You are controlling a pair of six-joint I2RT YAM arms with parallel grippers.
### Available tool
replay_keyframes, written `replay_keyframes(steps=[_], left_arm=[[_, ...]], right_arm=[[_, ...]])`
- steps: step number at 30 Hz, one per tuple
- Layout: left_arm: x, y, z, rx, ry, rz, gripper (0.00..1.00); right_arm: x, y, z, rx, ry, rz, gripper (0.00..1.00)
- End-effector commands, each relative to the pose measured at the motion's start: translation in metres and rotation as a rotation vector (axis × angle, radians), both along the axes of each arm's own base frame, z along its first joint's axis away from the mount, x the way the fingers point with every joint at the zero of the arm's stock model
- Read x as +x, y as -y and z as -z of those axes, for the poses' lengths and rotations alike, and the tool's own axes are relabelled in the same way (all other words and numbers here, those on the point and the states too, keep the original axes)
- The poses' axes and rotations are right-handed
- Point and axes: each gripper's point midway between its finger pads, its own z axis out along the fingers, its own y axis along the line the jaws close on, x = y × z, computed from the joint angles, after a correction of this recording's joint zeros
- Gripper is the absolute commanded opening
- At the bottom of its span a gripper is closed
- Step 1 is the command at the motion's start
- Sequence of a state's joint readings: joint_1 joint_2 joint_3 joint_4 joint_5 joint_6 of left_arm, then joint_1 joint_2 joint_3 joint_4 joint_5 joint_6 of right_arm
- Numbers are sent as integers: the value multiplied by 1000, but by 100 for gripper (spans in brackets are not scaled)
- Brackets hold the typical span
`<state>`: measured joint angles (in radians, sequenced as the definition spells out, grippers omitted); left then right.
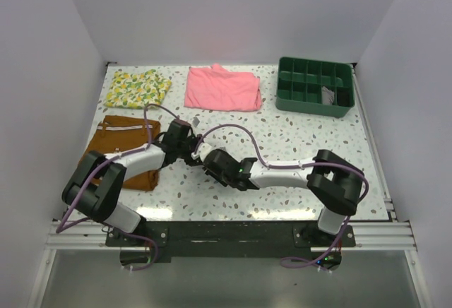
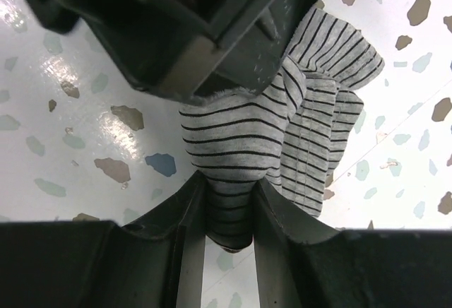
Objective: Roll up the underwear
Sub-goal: Roll the underwear to the center of the board.
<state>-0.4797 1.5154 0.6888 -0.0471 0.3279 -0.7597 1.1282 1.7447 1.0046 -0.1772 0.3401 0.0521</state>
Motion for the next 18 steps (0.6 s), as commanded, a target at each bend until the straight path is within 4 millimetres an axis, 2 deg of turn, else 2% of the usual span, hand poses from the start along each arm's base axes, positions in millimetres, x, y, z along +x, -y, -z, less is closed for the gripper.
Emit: replay_keyframes(steps=[1, 3, 4, 6, 7, 9, 10, 11, 18], left_arm=[[13, -16, -18, 56, 89, -69, 53], [18, -22, -29, 63, 124, -99, 65], [19, -27, -31, 69, 125, -120, 73], [20, -33, -37, 68, 142, -150, 79], [21, -35, -40, 58, 149, -167, 82], [19, -37, -44, 48, 163, -178, 84], [18, -37, -45, 39, 164, -186, 86], [17, -38, -46, 34, 169, -188, 86], [6, -41, -34, 37, 148, -185, 87]], right_arm=[[-31, 18, 36, -15, -165, 21, 8], [-36, 15, 36, 46, -218, 27, 7], [-38, 13, 35, 67, -236, 28, 7], [-35, 11, 29, 138, -271, 52, 8], [-41, 5, 26, 184, -321, 34, 8], [-33, 5, 19, 273, -364, 66, 8], [-37, 1, 15, 316, -412, 48, 8], [-29, 5, 13, 353, -424, 70, 8], [-21, 10, 1, 514, -576, 88, 8]])
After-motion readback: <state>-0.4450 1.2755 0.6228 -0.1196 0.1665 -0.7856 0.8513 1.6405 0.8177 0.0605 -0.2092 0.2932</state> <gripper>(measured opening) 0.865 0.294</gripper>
